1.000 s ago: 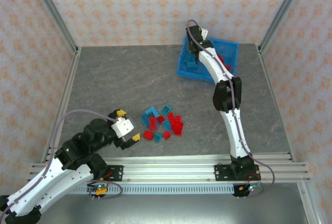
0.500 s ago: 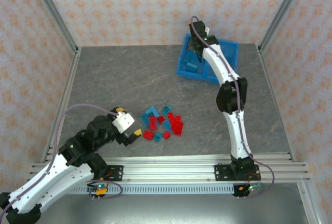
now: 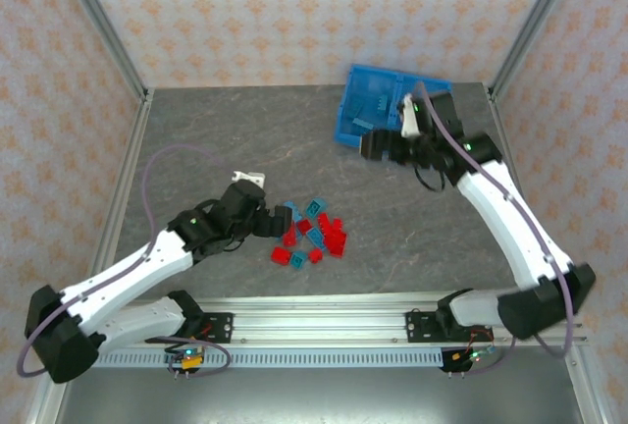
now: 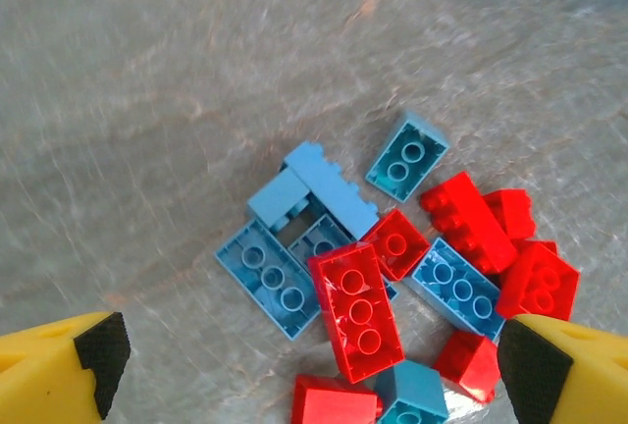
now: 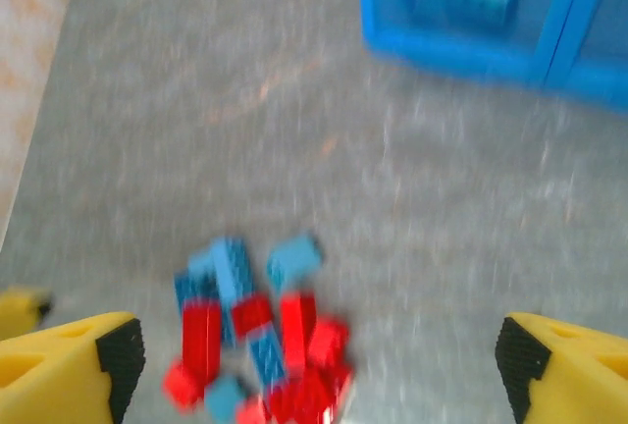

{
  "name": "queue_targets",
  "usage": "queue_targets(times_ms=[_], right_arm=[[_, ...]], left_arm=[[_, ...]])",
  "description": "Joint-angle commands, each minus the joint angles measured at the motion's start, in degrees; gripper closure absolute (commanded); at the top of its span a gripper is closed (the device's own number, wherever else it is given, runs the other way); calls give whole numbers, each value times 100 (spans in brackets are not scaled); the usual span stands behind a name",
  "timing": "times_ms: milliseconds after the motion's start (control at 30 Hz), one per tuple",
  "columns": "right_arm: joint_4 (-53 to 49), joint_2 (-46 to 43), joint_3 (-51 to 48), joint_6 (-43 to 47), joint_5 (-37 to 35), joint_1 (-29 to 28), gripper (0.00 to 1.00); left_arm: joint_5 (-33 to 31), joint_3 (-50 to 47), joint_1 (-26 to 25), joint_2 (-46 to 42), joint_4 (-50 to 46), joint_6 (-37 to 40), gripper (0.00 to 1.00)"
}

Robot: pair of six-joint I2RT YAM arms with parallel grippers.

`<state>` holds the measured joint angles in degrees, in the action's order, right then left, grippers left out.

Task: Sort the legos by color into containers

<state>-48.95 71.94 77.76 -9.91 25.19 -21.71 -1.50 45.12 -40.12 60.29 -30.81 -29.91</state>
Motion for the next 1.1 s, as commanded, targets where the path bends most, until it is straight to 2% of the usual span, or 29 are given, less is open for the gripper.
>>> queue_targets(times_ms=[0,67,200,300,400,733,900,1067], right_arm=[[-946,-576,-939,252,1333,-55,0],[-945,-1093,-1559,150,1698,-163,1],[-940,-1539,-2077,-60,1835,-306,1],[-1073,-1613,-2127,5,1571,-312,1],[-1008,-1589,-2163,-18,1420,-307,1],[-774,-1464,-2147,-99,1471,-306,0],[-829,-1455,-2012,-110,1424,-311,1],[-827,-1454,-1990,-192,1311,-304,1]], left_arm=[[79,187,-86,488,-321,-1304,1],[-26,342,-185,963,-390,-1660,3],[-296,939,-494,1963,-674,-1956,8],[-637,1326,-769,2705,-840,-1977,17],[-966,1554,-939,3196,-1015,-2047,31],[-1334,1152,-990,3276,-880,-2221,57],[-1183,1042,-989,3330,-690,-2251,58],[-1069,938,-994,3312,-581,-2354,68]])
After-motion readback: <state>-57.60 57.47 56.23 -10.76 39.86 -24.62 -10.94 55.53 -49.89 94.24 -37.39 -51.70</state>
